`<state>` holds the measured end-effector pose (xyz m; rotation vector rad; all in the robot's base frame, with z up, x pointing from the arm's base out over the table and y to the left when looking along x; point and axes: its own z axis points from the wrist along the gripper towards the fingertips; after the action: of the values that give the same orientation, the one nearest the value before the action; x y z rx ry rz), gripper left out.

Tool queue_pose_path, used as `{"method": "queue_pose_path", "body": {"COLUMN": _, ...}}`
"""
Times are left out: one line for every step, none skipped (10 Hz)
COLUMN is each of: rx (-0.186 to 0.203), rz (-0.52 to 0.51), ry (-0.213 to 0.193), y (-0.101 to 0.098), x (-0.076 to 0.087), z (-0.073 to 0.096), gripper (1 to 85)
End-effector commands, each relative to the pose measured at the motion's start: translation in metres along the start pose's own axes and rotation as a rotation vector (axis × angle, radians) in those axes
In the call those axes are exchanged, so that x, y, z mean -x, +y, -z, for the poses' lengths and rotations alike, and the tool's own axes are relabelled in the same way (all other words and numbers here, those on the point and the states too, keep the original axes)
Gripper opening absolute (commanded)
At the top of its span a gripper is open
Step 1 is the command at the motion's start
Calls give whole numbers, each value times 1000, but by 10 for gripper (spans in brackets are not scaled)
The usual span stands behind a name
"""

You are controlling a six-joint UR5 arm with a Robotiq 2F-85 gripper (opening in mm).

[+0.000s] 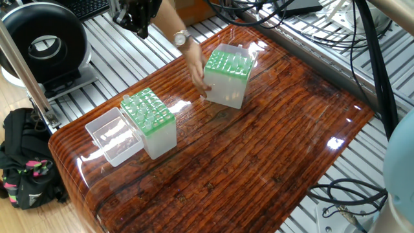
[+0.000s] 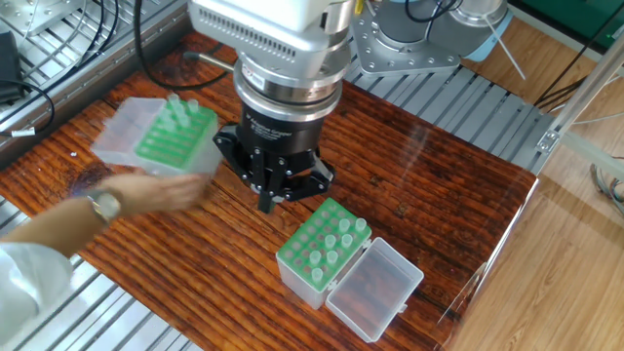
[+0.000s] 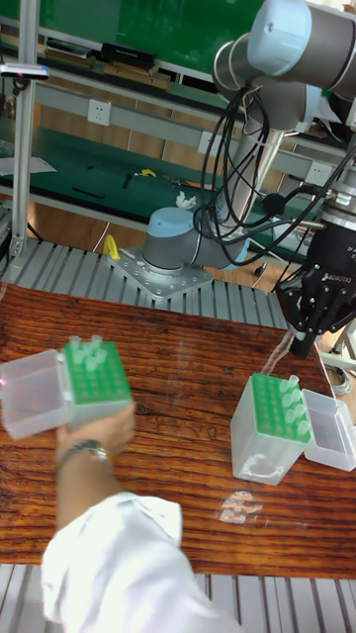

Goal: Transfer all large pipette tips from one holder to another

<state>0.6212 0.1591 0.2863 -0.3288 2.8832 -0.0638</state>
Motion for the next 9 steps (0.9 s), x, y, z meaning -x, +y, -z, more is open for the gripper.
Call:
{"method": "queue_pose_path", "body": {"rx": 8, "rz": -19, "ry": -9, "y": 10, "x": -5, "z": 3, "gripper": 10}}
{"method": "queue_pose_path", "body": {"rx": 10, "rz": -20, "ry": -14, "y": 12, "x": -5, "z": 3, "gripper": 10}}
{"method": "queue_pose_path", "body": {"rx": 21, "rz": -21, "ry": -20, "y": 17, "x": -4, "z": 2, "gripper": 10}}
{"method": "queue_pose_path", "body": {"rx": 21, "rz": -20, "ry": -20, "y": 17, "x": -4, "z": 2, "gripper": 10}}
{"method": "queue_pose_path", "body": {"rx": 23, "rz": -17, "ry": -15, "y": 17, "x": -5, "z": 2, "gripper": 10}}
{"method": "queue_pose_path", "body": {"rx": 26, "rz": -11, "ry": -10, "y": 18, "x": -6, "z": 3, "gripper": 10}}
{"method": "queue_pose_path", "body": {"rx": 33, "rz": 5, "ry": 1, "y": 19, "x": -9, "z": 3, "gripper": 10}}
{"method": "queue_pose_path", "body": {"rx": 44, "rz": 16, "ry": 9, "y": 23, "x": -11, "z": 3, "gripper": 10}}
{"method": "queue_pose_path", "body": {"rx": 52, "rz": 23, "ry": 14, "y": 25, "x": -12, "z": 3, "gripper": 10}}
